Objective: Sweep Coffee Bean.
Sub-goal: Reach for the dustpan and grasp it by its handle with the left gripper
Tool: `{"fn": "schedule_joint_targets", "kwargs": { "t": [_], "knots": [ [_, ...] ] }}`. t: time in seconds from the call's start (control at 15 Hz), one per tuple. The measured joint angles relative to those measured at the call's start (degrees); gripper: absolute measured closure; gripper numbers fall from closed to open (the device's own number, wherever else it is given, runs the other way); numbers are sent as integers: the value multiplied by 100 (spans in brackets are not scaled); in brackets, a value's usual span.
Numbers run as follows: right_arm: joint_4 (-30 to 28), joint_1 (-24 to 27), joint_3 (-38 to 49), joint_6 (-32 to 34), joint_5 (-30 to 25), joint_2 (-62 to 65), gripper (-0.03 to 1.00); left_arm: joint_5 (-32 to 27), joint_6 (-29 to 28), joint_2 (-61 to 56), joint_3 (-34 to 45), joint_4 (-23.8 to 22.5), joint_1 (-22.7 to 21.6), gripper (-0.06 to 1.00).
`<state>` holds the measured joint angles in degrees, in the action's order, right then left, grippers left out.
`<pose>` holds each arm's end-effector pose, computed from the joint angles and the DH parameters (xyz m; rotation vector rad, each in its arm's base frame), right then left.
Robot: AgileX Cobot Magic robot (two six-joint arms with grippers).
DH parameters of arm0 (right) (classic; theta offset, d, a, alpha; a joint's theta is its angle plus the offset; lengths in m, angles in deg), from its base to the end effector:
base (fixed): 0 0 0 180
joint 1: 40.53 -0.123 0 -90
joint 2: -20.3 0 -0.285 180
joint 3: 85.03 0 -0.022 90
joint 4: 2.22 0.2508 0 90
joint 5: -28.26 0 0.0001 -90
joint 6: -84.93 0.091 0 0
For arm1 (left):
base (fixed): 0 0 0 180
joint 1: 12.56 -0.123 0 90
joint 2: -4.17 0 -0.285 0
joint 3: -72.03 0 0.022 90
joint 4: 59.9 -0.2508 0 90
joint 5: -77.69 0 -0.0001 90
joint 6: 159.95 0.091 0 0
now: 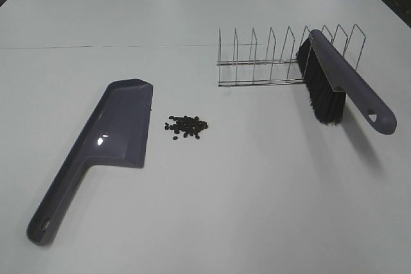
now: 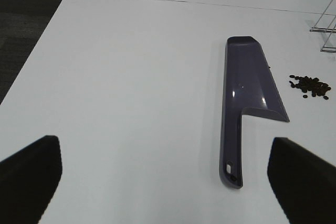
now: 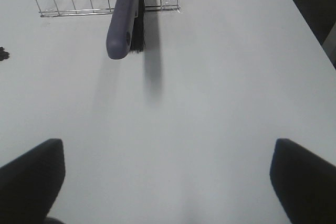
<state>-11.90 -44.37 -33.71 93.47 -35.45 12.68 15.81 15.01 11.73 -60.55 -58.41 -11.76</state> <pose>-0.0021 -0.0139 0.2609 0.0958 2.1266 -0.0785 -0.0087 -0.0020 0.2813 -0.0736 2.0393 -0.0949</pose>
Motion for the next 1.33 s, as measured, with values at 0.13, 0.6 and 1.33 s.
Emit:
{"fn": "schedule_joint_targets", "kwargs": {
  "t": [0.13,0.6,1.33],
  "knots": [
    [-6,0,0,0,-6,0,-2,0,0,0,0,0,0,-3],
    [-11,0,0,-6,-6,0,-2,0,0,894,6,0,0,-3],
    [-11,0,0,-11,-6,0,-1,17,0,3386,6,52,0,-3]
  ]
}}
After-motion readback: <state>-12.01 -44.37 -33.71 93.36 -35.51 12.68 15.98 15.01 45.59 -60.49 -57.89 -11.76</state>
